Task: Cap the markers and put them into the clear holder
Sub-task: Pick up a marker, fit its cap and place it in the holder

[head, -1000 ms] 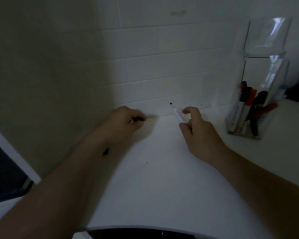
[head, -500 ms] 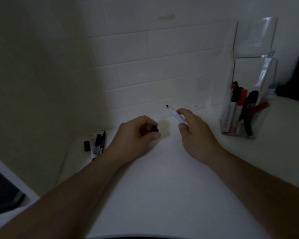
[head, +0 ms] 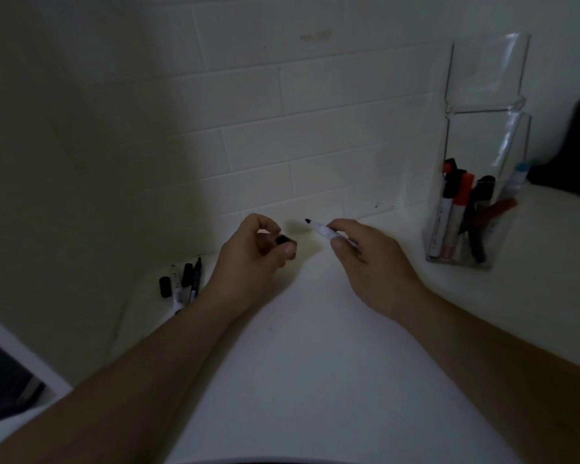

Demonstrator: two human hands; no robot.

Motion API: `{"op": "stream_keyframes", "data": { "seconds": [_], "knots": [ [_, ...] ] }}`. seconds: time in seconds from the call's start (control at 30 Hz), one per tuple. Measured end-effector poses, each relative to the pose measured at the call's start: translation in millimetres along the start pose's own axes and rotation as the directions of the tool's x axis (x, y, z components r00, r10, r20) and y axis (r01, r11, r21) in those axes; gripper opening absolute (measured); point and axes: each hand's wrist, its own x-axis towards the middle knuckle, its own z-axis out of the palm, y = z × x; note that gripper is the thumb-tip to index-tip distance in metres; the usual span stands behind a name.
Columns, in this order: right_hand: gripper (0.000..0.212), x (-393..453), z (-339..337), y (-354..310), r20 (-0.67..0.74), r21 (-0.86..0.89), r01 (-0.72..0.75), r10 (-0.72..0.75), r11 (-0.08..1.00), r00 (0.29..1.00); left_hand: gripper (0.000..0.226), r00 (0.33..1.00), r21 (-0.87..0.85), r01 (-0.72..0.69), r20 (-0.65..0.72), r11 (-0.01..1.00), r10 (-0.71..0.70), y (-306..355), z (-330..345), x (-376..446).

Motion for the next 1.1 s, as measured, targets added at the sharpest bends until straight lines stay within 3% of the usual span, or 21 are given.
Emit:
{"op": "stream_keyframes", "data": {
  "seconds": [0.2,0.57,0.8,0.97,1.1],
  "knots": [
    [0.018,1,1,2,-0.070,-0.091,0.073,-0.080,0.993,0.994,0.024,0.998,0.091,0.018,-0.057,0.996,-0.013,-4,-2,4],
    [0.028,3,6,13,0.039,-0.235,0.085,-0.078,0.968,0.996,0.020,0.998,0.235,-0.068,0.004,0.970,0.069,-2,0,2],
    [0.027,-6,1,-5,0.067,-0.349,0.153,-0.139,0.925,0.988,0.019,0.979,0.320,-0.179,0.150,0.930,0.137,-3,4,-2],
    [0.028,-7,-2,-11,0.045,-0.418,0.155,-0.150,0.895,0.988,0.018,0.960,0.434,-0.209,0.262,0.876,0.099,0,7,-4],
    [0.039,-8,-3,-9,0.065,-0.414,0.185,-0.173,0.891,0.983,0.020,0.944,0.516,-0.273,0.308,0.812,0.121,1,6,-4]
  ]
}}
